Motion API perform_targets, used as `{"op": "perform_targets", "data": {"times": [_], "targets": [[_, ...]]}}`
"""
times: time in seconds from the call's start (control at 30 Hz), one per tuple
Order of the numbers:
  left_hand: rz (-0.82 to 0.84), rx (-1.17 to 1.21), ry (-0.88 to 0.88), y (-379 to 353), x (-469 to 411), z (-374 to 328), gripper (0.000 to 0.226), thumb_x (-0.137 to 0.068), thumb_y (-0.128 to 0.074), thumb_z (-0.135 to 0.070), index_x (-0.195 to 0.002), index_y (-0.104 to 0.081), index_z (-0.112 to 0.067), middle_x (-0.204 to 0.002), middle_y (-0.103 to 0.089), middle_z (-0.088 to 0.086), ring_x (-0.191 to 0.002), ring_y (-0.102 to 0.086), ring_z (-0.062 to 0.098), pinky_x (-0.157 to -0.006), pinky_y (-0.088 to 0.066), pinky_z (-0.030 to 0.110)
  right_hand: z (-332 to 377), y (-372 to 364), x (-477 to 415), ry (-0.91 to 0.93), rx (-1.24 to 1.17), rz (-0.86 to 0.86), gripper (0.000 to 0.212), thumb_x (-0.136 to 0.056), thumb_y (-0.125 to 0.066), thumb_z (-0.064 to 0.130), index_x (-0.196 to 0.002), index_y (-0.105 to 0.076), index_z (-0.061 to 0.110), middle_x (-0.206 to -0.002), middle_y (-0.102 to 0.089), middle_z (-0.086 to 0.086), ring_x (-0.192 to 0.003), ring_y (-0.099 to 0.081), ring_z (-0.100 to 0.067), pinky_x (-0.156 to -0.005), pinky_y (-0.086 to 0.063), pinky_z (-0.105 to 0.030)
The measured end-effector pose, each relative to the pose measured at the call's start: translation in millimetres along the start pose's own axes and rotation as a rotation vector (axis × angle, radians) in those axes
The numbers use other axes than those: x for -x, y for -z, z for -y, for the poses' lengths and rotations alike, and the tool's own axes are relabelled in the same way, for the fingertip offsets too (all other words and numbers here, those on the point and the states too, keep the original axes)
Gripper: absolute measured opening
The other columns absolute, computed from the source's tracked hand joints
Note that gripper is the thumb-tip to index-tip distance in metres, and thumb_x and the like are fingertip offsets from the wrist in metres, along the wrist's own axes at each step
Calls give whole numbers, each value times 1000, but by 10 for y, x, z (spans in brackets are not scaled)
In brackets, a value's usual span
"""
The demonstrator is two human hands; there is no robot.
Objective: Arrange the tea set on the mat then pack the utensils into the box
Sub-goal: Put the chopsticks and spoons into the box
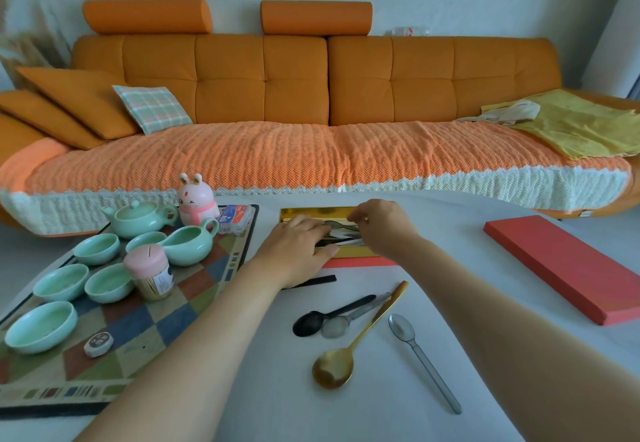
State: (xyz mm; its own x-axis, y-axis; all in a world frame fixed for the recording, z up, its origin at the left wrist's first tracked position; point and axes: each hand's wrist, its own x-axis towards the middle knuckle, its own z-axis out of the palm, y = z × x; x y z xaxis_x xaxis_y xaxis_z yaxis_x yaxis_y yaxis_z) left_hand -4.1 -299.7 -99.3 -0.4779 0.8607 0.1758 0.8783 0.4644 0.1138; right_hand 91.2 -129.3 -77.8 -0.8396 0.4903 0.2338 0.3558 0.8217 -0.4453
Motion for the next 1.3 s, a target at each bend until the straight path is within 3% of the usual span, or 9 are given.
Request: {"op": "perform_targets", "data": {"times": [0.1,0.27,0.33,0.4,0.57,0.67,0.83,1.1,1.3], "targets": [[-3,27,-12,18,-3,0,59,-100,-34,-54,-149,-39,-21,-154,-38,-5,-144,-21,14,-117,-23,40,41,-6,53,93,44,162,36,-95,-42,11,-110,-73,21,-96,-67,3,-69,-58,-12,-56,-47,-25],[-115,55,-56,84,75,-40,50,-99,-46,-45,-143,-48,-20,-148,-42,-4,-138,-30,16,-112,-29,36,58,51,135,170,8,115,37,-94,-43,10,-113,-73,19,-105,-68,2,-88,-61,-15,-75,-52,-29],[-228,65,-95,137,111,-76,36,-97,-52,-38,-126,-59,-19,-129,-49,-4,-123,-42,18,-100,-38,34,73,91,176,265,-4,24,35,-92,-47,7,-109,-74,18,-106,-68,2,-98,-58,-16,-86,-50,-32],[-300,70,-132,211,170,-143,19,-95,-56,-32,-108,-59,-19,-112,-49,-5,-106,-46,15,-83,-40,30,124,144,242,334,-38,-3,31,-89,-51,5,-100,-76,20,-95,-66,7,-89,-57,-11,-80,-49,-29],[-156,170,-103,346,408,-327,13,-93,-52,-28,-79,-52,-27,-80,-54,-11,-80,-54,16,-57,-38,29,296,322,540,361,57,242,30,-82,-51,9,-82,-74,28,-74,-59,18,-68,-49,2,-64,-40,-21],[20,201,-30,385,549,-395,13,-87,-58,-37,-76,-53,-32,-77,-58,-14,-73,-57,11,-58,-40,26,306,424,709,334,123,441,27,-81,-54,19,-81,-71,40,-85,-66,21,-77,-57,3,-69,-44,-17],[198,262,-20,399,726,-473,22,-77,-64,-56,-76,-60,-35,-81,-62,-16,-74,-57,3,-60,-44,24,255,518,909,333,114,645,9,-80,-76,37,-89,-75,37,-85,-68,21,-86,-62,1,-73,-42,-16],[95,214,-54,403,883,-444,13,-82,-64,-47,-82,-63,-34,-87,-56,-18,-79,-53,1,-62,-38,22,189,435,1000,318,209,632,10,-83,-75,39,-91,-76,34,-92,-65,18,-88,-58,-1,-75,-44,-22],[84,279,-48,431,885,-434,14,-84,-64,-47,-85,-66,-34,-88,-58,-19,-83,-56,3,-71,-50,26,189,402,978,312,139,611,6,-92,-65,34,-94,-70,31,-95,-59,18,-89,-56,-3,-74,-42,-19]]}}
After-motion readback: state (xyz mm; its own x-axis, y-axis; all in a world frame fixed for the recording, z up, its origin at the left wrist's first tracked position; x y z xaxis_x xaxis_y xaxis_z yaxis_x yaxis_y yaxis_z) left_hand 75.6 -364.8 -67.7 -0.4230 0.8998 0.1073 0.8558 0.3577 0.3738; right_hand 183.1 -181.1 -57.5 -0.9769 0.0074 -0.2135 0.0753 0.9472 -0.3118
